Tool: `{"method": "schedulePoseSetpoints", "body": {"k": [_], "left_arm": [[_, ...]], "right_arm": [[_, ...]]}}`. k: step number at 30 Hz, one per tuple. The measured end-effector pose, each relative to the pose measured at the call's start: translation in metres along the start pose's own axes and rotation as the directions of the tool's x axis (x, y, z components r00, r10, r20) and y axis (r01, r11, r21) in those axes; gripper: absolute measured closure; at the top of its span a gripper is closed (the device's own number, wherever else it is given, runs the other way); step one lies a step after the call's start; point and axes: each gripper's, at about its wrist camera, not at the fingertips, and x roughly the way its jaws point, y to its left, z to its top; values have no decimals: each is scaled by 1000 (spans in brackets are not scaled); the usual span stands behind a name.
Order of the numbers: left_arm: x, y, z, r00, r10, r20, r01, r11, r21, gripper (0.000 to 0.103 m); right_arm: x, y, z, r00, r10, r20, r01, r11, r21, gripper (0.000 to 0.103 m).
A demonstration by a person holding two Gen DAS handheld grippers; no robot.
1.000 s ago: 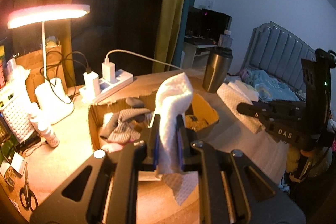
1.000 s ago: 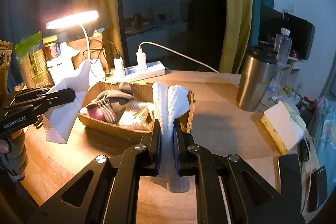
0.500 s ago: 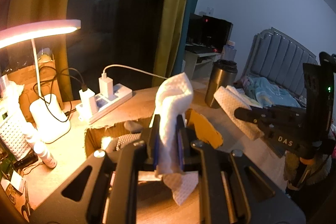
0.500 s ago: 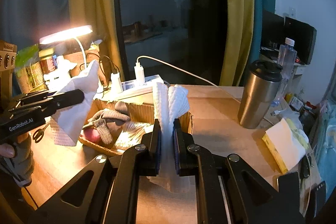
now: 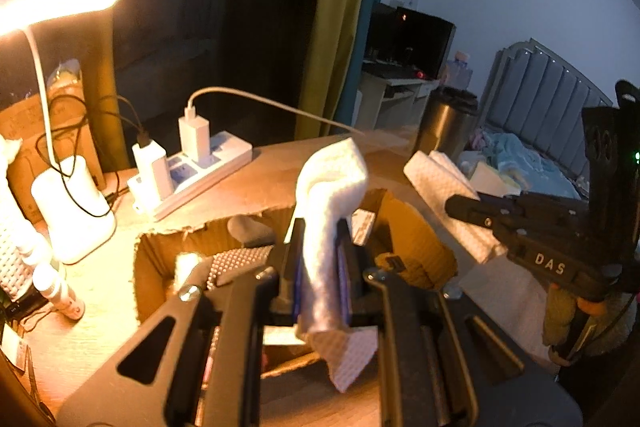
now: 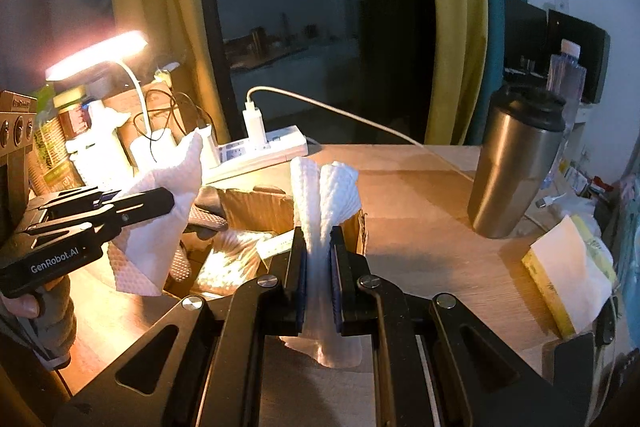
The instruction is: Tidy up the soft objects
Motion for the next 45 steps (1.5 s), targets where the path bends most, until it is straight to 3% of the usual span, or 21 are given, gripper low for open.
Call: {"method": "schedulePoseSetpoints", "body": {"k": [10, 12, 14, 15, 17, 29, 30, 32, 33, 42, 45], "left_arm": [[36, 5, -10, 998, 2, -66, -3, 1000, -9, 89], [43, 6, -11, 997, 3, -79, -4, 1000, -9, 89], [48, 5, -12, 996, 1, -94, -2, 1000, -11, 87], [50, 4, -13, 995, -1, -101, 0, 1000, -11, 87], [53, 2, -14, 994, 2, -113, -3, 1000, -11, 79], [71, -1, -24, 983, 43, -181, -40, 999, 19, 74], [72, -1, -25, 982, 44, -185, -41, 999, 20, 71], [73, -2, -25, 981, 38, -190, -35, 999, 17, 48], [71, -2, -24, 982, 28, -186, -27, 1000, 9, 46], [49, -5, -16, 989, 38, -141, -36, 999, 20, 45], [39, -7, -13, 992, 39, -119, -37, 999, 22, 44]], "right_arm": [[33, -4, -7, 998, 15, -54, -15, 1000, 15, 89], [37, -4, -8, 998, 15, -60, -14, 1000, 17, 81], [38, -4, -8, 998, 19, -56, -18, 1000, 15, 63], [37, -4, -8, 999, 24, -49, -23, 1000, 14, 62], [36, -5, -9, 999, 20, -39, -20, 1000, 12, 61], [73, -23, -32, 984, -21, -175, 32, 998, 60, 60], [77, -23, -34, 982, -22, -185, 33, 998, 60, 60], [78, -25, -36, 983, -16, -184, 30, 997, 72, 59], [77, -26, -36, 983, -15, -181, 29, 997, 76, 59], [54, -26, -24, 992, -29, -122, 39, 996, 83, 58], [41, -24, -20, 995, -33, -97, 41, 996, 82, 52]]}}
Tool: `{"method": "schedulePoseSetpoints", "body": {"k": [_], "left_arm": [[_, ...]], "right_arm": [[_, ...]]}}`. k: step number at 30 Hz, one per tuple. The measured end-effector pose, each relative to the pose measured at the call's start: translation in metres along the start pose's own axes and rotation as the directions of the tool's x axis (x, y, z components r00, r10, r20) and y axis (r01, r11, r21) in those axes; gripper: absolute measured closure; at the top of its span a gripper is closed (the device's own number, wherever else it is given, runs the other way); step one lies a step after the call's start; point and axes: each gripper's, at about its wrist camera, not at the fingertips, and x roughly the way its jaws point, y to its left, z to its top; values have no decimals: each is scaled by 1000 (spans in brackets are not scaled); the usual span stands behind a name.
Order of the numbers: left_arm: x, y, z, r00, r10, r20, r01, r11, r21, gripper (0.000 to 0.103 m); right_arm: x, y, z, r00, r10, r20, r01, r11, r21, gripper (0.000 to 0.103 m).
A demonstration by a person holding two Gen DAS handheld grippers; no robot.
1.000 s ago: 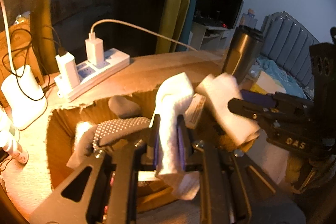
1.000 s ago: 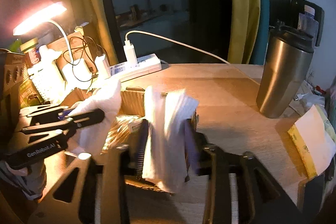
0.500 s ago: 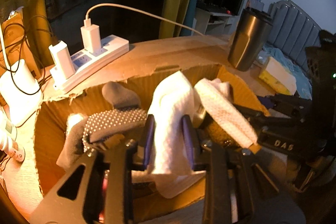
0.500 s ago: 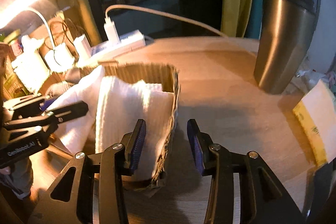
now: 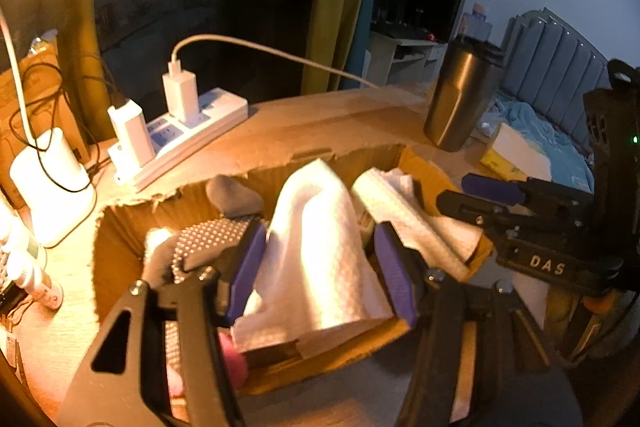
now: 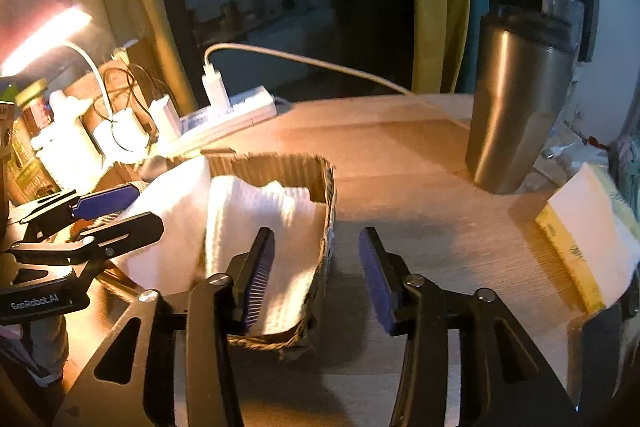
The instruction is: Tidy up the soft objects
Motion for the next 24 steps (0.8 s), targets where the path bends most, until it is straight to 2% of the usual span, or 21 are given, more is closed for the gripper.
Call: {"method": "schedulePoseSetpoints", "body": {"k": [15, 16, 19, 24], "left_arm": [[-66, -9, -4, 993, -10, 118, 7, 1000, 19, 43], [-71, -9, -5, 992, -10, 126, 7, 1000, 21, 42], [-87, -10, -8, 988, -11, 155, 9, 1000, 16, 29], [-115, -11, -13, 979, -1, 204, -1, 1000, 13, 29]], "right_arm": [[-58, 34, 1, 997, 3, 82, 2, 998, -58, 51], [-62, 36, 1, 996, 3, 87, 3, 998, -61, 51], [-73, 44, 0, 995, 1, 102, 6, 997, -71, 51], [-92, 57, -3, 992, -1, 126, 12, 996, -86, 51]]}}
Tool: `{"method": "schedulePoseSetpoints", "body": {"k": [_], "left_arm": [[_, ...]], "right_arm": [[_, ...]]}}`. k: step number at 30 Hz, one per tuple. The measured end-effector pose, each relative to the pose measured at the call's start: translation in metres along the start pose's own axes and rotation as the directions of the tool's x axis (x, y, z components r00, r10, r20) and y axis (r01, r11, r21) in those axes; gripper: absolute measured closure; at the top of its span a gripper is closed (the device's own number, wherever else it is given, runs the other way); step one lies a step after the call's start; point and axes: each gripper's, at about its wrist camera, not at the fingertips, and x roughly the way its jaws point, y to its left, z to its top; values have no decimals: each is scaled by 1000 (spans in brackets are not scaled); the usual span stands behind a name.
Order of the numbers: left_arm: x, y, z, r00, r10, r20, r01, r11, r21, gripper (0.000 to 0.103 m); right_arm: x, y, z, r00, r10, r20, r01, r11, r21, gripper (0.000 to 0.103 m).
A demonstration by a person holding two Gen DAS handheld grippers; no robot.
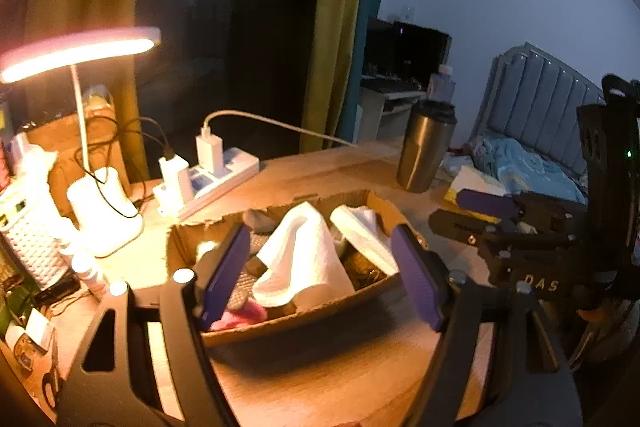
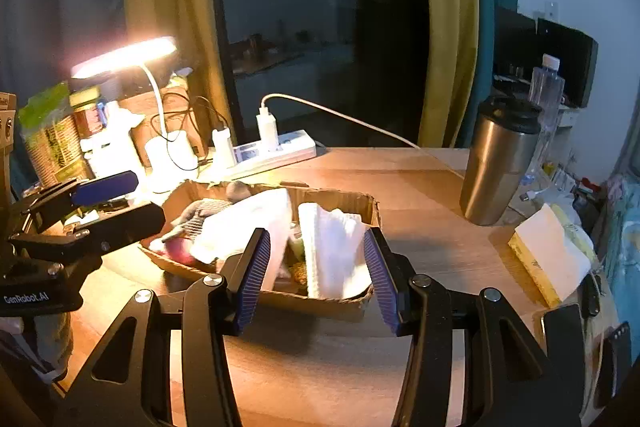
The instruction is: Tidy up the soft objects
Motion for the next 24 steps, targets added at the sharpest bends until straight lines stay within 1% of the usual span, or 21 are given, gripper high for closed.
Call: {"method": "schedulePoseSetpoints", "body": {"k": [10, 24], "left_arm": [[-51, -6, -2, 997, 0, 79, -1, 1000, 9, 28], [-117, -17, -9, 985, -1, 172, -2, 1000, 16, 28]], "right_arm": [[-43, 24, -3, 998, -15, 54, 17, 1000, -26, 51], [-105, 51, -10, 990, -25, 142, 34, 998, -60, 50]]}}
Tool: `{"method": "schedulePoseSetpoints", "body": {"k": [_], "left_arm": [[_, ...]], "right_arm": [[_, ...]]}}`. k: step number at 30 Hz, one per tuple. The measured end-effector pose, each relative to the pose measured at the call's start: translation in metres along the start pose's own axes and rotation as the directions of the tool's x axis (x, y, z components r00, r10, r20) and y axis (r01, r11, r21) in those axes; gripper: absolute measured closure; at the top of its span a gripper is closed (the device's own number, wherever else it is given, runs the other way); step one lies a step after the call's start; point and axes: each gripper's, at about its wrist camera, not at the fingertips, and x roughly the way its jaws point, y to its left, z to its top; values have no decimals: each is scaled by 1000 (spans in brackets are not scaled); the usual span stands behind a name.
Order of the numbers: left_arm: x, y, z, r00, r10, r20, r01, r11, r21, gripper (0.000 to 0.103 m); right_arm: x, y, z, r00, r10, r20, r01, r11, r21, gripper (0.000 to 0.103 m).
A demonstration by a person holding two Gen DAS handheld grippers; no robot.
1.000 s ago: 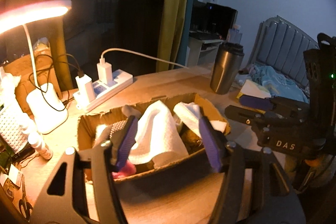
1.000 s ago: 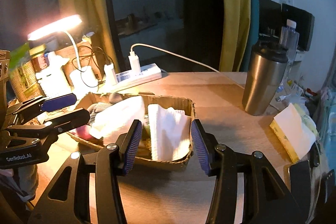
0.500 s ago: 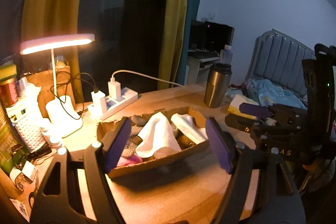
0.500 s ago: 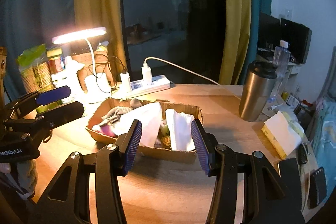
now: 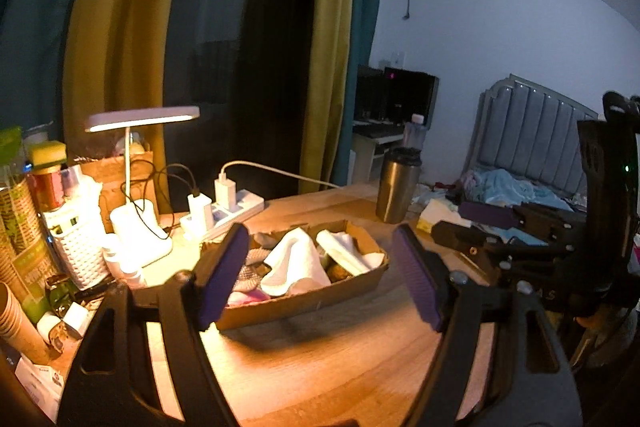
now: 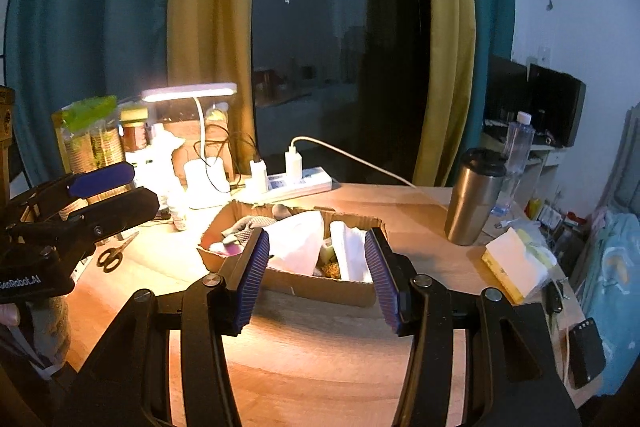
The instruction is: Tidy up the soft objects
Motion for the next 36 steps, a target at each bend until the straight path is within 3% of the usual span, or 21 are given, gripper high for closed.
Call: {"method": "schedulePoseSetpoints", "body": {"k": [4, 8, 25, 36], "left_arm": [[-18, -5, 2, 1000, 2, 29, -2, 1000, 7, 27], [-39, -10, 4, 998, 9, 61, -10, 1000, 9, 11], [-108, -26, 26, 982, 85, 170, -93, 995, 37, 9], [-116, -31, 31, 978, 80, 192, -91, 995, 48, 9]], "right_arm": [[-20, 6, 1, 999, -6, 31, 6, 1000, -3, 44], [-42, 12, 1, 998, -14, 66, 13, 1000, 2, 42], [-116, 27, 13, 980, -63, 191, 65, 998, -1, 32], [-125, 28, 16, 976, -68, 206, 70, 998, -2, 31]]}}
